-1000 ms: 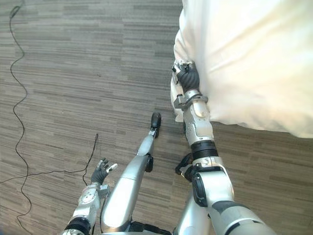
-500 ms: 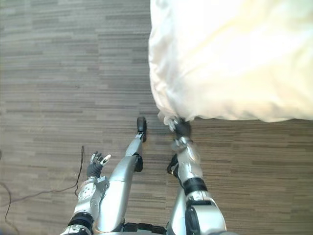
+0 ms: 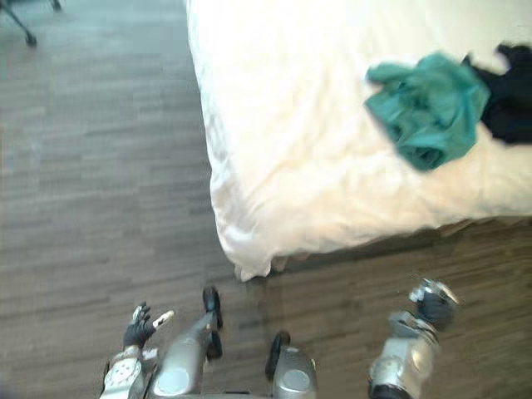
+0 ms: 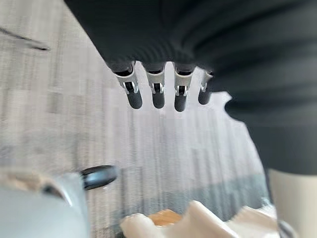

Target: Tidy the bed and pick cloth on bed and put in laundry

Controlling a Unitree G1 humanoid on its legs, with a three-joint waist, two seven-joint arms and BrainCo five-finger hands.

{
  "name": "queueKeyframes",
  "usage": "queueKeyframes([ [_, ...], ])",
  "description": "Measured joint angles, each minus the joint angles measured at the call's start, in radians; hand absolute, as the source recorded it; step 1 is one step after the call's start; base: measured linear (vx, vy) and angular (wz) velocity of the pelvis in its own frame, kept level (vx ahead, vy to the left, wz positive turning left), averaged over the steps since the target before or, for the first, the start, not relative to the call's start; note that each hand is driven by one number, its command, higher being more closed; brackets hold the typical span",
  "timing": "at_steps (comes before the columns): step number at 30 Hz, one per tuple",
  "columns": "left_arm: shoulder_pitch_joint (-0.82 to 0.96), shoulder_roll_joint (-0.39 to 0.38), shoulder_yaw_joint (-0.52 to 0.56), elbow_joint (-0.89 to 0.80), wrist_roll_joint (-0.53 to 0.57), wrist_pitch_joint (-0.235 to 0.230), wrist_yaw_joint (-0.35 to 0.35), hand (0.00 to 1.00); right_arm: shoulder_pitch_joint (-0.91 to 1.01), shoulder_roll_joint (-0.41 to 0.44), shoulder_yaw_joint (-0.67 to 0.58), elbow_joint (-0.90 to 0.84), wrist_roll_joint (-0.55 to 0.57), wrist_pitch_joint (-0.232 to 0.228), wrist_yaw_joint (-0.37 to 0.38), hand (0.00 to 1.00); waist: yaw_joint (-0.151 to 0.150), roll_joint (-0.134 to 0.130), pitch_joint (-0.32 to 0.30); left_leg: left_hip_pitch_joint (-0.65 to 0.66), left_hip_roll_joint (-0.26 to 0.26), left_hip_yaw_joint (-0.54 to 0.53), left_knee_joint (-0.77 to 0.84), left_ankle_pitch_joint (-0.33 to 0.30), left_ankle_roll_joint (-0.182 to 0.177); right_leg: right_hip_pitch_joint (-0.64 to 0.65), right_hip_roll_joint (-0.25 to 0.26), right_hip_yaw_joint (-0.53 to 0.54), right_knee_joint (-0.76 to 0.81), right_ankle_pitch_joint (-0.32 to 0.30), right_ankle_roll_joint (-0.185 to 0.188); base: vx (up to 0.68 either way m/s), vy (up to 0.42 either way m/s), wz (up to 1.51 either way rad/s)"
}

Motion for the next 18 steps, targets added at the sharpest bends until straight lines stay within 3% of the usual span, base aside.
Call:
queueKeyframes([
  [2, 0.072, 0.007, 0.000, 0.026, 0.047, 0.003, 0.000, 0.00, 0.007, -0.021, -0.023, -0.065, -0.021, -0.021, -0.013, 1.00, -0.009, 0.008, -0.047, 0.063, -0.001, 0.002, -0.034, -0.002, -0.004, 0.049, 0.008, 0.002, -0.022, 0.025, 0.003, 0.21, 0.024, -0.11],
  [3, 0.122, 0.008, -0.007, 0.052, 0.076, 0.006, 0.000, 0.00, 0.000, -0.023, -0.046, -0.140, -0.023, -0.045, 0.012, 1.00, -0.016, 0.016, -0.069, 0.089, -0.001, -0.001, -0.035, -0.007, -0.008, 0.077, 0.012, 0.004, -0.039, 0.042, 0.005, 0.17, 0.025, -0.05],
  [6, 0.166, 0.004, -0.036, 0.070, 0.109, 0.009, 0.001, 0.00, -0.008, -0.043, -0.034, -0.250, -0.026, -0.051, 0.089, 1.00, -0.015, 0.028, -0.095, 0.109, -0.002, -0.005, -0.036, -0.010, -0.009, 0.105, 0.014, 0.007, -0.059, 0.053, 0.004, 0.10, 0.010, 0.01],
  [9, 0.182, 0.009, -0.075, 0.080, 0.138, 0.021, 0.001, 0.00, -0.049, -0.076, 0.097, -0.353, -0.057, -0.041, 0.196, 1.00, -0.012, 0.050, -0.104, 0.133, -0.006, -0.011, -0.037, -0.009, -0.007, 0.139, 0.017, 0.005, -0.082, 0.053, 0.004, -0.04, -0.010, -0.03],
  [11, 0.182, 0.016, -0.116, 0.079, 0.149, 0.036, 0.001, 0.00, -0.113, -0.107, 0.226, -0.361, -0.034, 0.030, 0.298, 1.00, -0.009, 0.076, -0.104, 0.112, -0.014, -0.029, -0.041, -0.003, -0.006, 0.136, 0.015, -0.011, -0.102, 0.040, -0.005, -0.13, -0.010, 0.08],
  [13, 0.177, 0.038, -0.164, 0.046, 0.146, 0.044, 0.000, 0.00, -0.227, -0.123, 0.302, -0.336, 0.024, 0.079, 0.344, 1.00, -0.003, 0.092, -0.090, 0.038, -0.029, -0.035, -0.041, 0.016, -0.011, 0.072, 0.004, -0.012, -0.107, -0.011, -0.009, -0.22, -0.002, 0.18],
  [15, 0.138, 0.038, -0.199, 0.044, 0.122, 0.040, 0.000, 0.00, -0.387, -0.170, 0.332, -0.277, 0.099, 0.119, 0.371, 1.00, 0.006, 0.136, -0.021, -0.034, -0.012, -0.068, -0.042, 0.034, -0.019, 0.002, 0.022, -0.033, -0.093, -0.012, -0.021, -0.29, 0.006, 0.33],
  [16, 0.114, 0.038, -0.216, 0.045, 0.095, 0.030, -0.002, 0.00, -0.490, -0.197, 0.330, -0.240, 0.179, 0.151, 0.389, 1.00, 0.013, 0.163, 0.025, -0.081, 0.000, -0.071, -0.041, 0.022, -0.040, -0.041, 0.027, -0.041, -0.090, 0.003, -0.034, -0.29, 0.063, 0.27],
  [18, 0.089, 0.039, -0.219, 0.048, 0.080, 0.009, -0.001, 0.00, -0.627, -0.223, 0.328, -0.177, 0.301, 0.212, 0.417, 1.00, 0.041, 0.183, 0.085, -0.147, 0.009, -0.091, 0.030, 0.037, -0.014, -0.111, 0.024, -0.040, -0.078, 0.024, -0.037, -0.16, 0.044, 0.11],
])
